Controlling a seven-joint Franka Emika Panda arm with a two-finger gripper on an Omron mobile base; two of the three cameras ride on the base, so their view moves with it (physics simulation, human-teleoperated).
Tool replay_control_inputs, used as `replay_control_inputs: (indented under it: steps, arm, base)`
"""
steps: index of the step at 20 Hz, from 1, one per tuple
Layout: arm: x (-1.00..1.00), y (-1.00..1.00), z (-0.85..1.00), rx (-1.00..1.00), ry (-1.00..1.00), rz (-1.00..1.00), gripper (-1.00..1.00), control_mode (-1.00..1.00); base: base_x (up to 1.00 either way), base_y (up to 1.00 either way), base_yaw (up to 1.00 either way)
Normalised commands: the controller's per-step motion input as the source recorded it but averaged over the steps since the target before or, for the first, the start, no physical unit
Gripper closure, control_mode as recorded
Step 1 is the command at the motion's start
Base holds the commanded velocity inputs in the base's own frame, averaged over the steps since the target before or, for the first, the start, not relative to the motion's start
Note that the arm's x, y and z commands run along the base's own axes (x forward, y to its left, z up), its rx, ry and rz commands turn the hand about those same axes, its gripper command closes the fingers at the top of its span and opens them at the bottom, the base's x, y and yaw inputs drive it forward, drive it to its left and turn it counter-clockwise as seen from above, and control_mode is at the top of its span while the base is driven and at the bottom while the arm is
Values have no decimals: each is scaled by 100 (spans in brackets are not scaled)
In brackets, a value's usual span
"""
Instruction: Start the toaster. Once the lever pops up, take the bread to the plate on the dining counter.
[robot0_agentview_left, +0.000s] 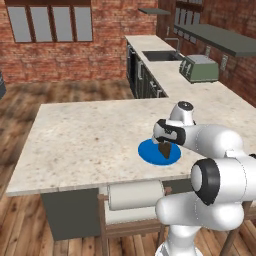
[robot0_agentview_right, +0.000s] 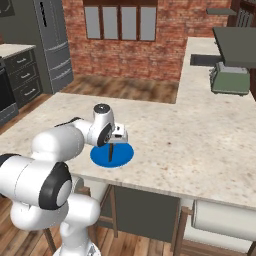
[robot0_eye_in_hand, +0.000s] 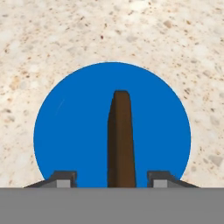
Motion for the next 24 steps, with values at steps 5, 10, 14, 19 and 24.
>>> replay_control_inputs:
  steps: [5, 10, 14, 19, 24]
  arm:
    - [0, 0, 0, 0, 0, 0, -100, -100]
    - [0, 0, 0, 0, 0, 0, -100, -100]
    - [0, 0, 8, 0, 0, 0, -100, -100]
    - [-5, 0, 24, 0, 0, 0, -100, -100]
    - [-2, 0, 34, 0, 0, 0, -100, -100]
  base:
    - [0, 0, 0]
    - [0, 0, 0]
    - [0, 0, 0]
    - [0, 0, 0]
    - [0, 0, 0]
